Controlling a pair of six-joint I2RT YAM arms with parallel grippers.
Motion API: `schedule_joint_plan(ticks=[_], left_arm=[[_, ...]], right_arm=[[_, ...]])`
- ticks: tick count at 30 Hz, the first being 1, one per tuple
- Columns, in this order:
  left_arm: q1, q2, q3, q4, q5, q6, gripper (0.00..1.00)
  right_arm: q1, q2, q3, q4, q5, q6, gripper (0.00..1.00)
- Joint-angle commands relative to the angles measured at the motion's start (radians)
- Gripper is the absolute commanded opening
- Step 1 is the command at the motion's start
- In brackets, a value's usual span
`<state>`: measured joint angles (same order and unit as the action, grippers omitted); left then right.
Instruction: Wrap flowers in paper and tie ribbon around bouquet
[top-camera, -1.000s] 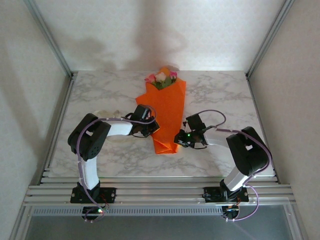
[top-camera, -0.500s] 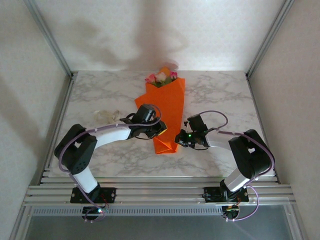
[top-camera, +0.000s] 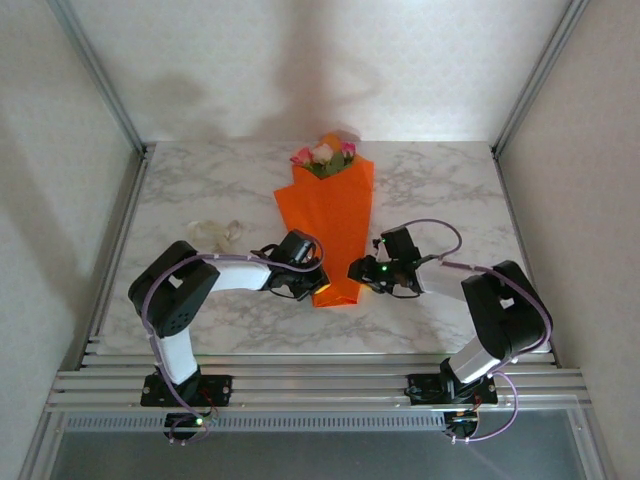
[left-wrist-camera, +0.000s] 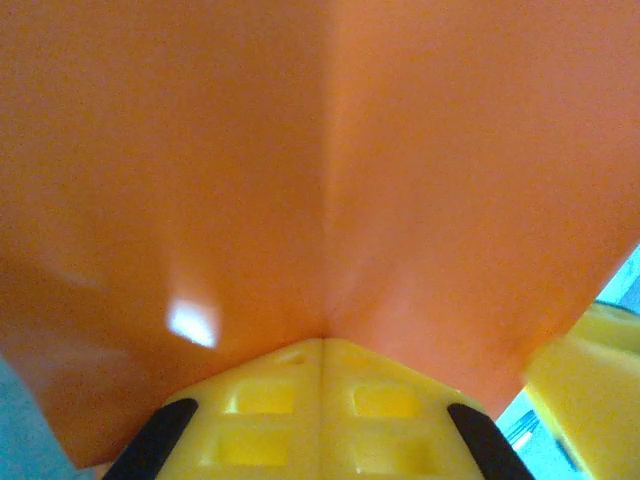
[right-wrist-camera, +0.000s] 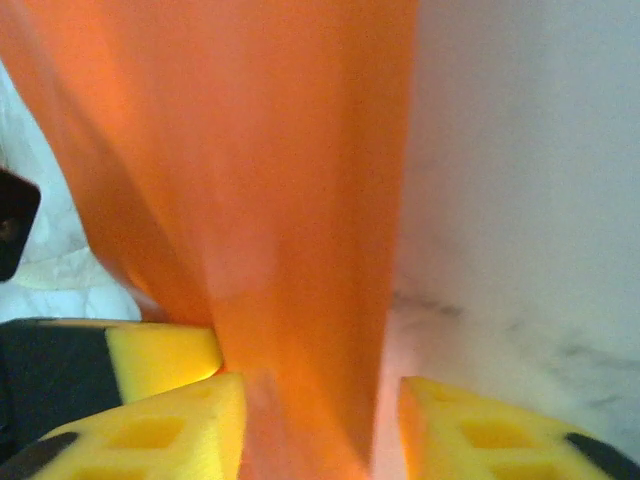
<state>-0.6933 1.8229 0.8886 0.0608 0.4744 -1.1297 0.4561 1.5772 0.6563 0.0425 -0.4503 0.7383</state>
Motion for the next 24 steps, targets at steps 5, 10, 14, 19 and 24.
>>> schedule_joint_plan(ticks=[5, 10, 14, 19, 24], left_arm=[[-0.015, 0.052, 0.001, -0.067, -0.05, 0.046, 0.0], [-0.016, 0.049, 0.024, -0.088, -0.058, 0.061, 0.0], [-0.015, 0.041, 0.062, -0.12, -0.072, 0.081, 0.02], [-0.017, 0.055, 0.117, -0.164, -0.076, 0.108, 0.04], [-0.019, 0.073, 0.115, -0.172, -0.067, 0.119, 0.01]], right_arm=[[-0.071, 0.138, 0.119, 0.037, -0.039, -0.078, 0.44], [-0.087, 0.19, 0.163, 0.064, -0.05, -0.067, 0.07], [-0.091, 0.173, 0.153, 0.075, -0.031, -0.054, 0.0], [-0.099, 0.192, 0.179, 0.06, -0.004, -0.059, 0.4], [-0.139, 0.283, 0.276, 0.064, -0.013, -0.066, 0.38]])
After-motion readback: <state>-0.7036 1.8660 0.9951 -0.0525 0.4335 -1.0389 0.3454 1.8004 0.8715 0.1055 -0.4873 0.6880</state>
